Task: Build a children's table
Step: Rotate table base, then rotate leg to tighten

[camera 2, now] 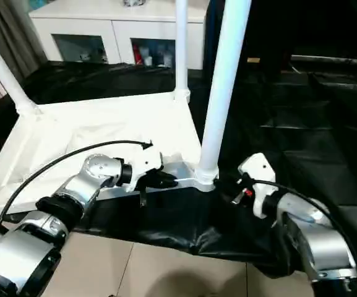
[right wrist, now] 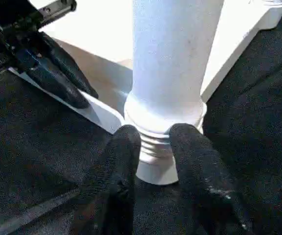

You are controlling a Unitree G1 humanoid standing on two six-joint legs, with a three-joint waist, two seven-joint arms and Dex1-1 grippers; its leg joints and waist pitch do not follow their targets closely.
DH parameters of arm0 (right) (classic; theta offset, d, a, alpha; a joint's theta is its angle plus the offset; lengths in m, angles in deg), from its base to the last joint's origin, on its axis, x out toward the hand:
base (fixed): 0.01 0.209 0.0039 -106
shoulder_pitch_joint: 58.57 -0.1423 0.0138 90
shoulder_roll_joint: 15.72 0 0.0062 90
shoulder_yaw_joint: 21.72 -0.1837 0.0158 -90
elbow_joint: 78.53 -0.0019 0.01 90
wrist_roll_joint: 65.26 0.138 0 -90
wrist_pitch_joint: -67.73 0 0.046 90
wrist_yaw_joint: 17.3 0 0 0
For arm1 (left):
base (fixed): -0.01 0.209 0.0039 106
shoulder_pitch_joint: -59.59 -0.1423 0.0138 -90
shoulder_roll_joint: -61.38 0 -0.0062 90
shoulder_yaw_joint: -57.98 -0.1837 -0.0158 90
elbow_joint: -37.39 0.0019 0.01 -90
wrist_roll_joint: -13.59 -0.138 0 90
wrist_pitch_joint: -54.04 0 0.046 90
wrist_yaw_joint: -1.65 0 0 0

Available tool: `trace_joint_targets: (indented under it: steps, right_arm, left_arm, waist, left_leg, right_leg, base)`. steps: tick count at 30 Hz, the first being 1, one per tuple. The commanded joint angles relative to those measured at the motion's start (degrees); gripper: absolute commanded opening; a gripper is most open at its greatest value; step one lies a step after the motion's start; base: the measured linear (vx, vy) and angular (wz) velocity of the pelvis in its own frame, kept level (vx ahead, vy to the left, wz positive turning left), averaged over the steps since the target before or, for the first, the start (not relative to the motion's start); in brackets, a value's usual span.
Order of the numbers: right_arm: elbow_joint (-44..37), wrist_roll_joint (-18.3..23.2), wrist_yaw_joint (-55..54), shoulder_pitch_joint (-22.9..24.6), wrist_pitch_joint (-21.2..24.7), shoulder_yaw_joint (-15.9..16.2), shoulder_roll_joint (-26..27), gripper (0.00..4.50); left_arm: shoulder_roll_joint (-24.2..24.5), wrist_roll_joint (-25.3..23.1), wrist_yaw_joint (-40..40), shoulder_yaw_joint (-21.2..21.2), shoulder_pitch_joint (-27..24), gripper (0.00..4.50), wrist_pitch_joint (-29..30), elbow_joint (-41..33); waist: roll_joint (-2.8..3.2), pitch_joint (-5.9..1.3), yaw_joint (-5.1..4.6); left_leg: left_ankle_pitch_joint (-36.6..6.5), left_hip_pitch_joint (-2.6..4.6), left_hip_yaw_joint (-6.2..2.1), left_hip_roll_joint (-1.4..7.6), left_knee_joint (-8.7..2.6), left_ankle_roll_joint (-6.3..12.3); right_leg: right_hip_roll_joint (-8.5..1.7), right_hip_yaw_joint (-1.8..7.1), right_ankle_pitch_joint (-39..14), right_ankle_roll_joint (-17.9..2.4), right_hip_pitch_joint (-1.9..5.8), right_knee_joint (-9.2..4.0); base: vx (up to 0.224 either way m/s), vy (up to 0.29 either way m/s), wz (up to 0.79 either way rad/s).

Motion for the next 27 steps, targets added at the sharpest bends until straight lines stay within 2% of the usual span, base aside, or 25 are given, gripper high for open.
trace_joint_targets:
  steps: [1,6,12,21,22,23,27]
  right_arm:
    - [-1.9,1.2,0.2,-0.1,-0.6,-0.7,0.3,1.66]
    - [-2.5,1.8,0.7,-0.1,-0.7,-0.5,0.5,2.02]
    - [-2.6,2.4,1.0,-1.0,-0.7,0.0,1.6,2.55]
    - [-0.7,0.7,-0.1,-3.2,-1.8,1.7,2.6,3.24]
    - [-0.3,-0.3,-0.7,-3.6,-2.3,2.1,2.6,3.47]
    - [-0.2,-0.8,-0.9,-3.8,-2.5,2.2,2.6,3.54]
    - [0.6,-1.2,0.1,-4.7,-2.6,2.9,2.4,3.63]
  left_arm:
    - [0.7,-2.2,-2.3,-2.7,-2.1,0.0,0.7,0.4]
    - [0.8,-1.4,-3.0,-2.6,-3.0,0.0,-0.1,-1.7]
    - [0.7,-0.7,-5.0,-2.7,-3.2,0.0,0.3,-3.0]
    - [1.4,-0.5,-8.3,-3.7,-3.9,0.0,0.2,-5.2]
    - [1.5,-0.5,-8.6,-3.7,-4.0,0.0,0.1,-5.4]
    - [1.6,-0.4,-8.8,-3.7,-4.1,0.0,0.0,-5.5]
    - [2.6,-0.1,-10.3,-3.6,-4.3,0.0,0.2,-6.7]
  waist:
    - [-1.53,-3.4,0.42]
    - [-1.5,-3.5,0.49]
    - [-1.49,-3.44,0.51]
    - [-1.36,-3.4,0.73]
    - [-1.65,-3.43,0.88]
    - [-1.48,-3.42,1.07]
    - [-1.78,-3.44,1.45]
  left_leg:
    - [-12.3,-0.3,-0.53,1.58,-4.06,5.66]
    - [-11.2,-0.25,-0.41,1.58,-3.91,5.99]
    - [-11.4,-0.24,-0.41,1.6,-4.01,5.78]
    - [-11.8,-0.04,-0.37,1.77,-4.14,5.14]
    - [-11.7,0.07,-0.28,1.82,-4.11,5.06]
    - [-11.3,0.01,-0.32,1.82,-4.16,4.87]
    - [-10.8,-0.01,-0.35,1.85,-4.16,4.93]
  right_leg:
    - [-2.81,1.81,-20.4,-11.0,2.99,-5.03]
    - [-2.86,1.89,-17.5,-12.1,3.13,-4.74]
    - [-2.92,1.91,-18.2,-12.0,3.14,-4.78]
    - [-3.0,2.06,-18.5,-12.0,2.94,-4.79]
    - [-2.94,2.12,-18.0,-12.2,2.84,-4.75]
    - [-2.93,2.11,-17.7,-12.1,2.9,-4.57]
    - [-3.1,2.16,-17.8,-11.9,2.99,-4.43]
  base:
    - [0.0,0.0,0.0]
    - [0.0,0.0,0.0]
    - [0.0,0.0,0.0]
    - [0.0,0.0,0.0]
    - [0.0,0.0,0.0]
    - [0.0,0.0,0.0]
    - [0.0,0.0,0.0]
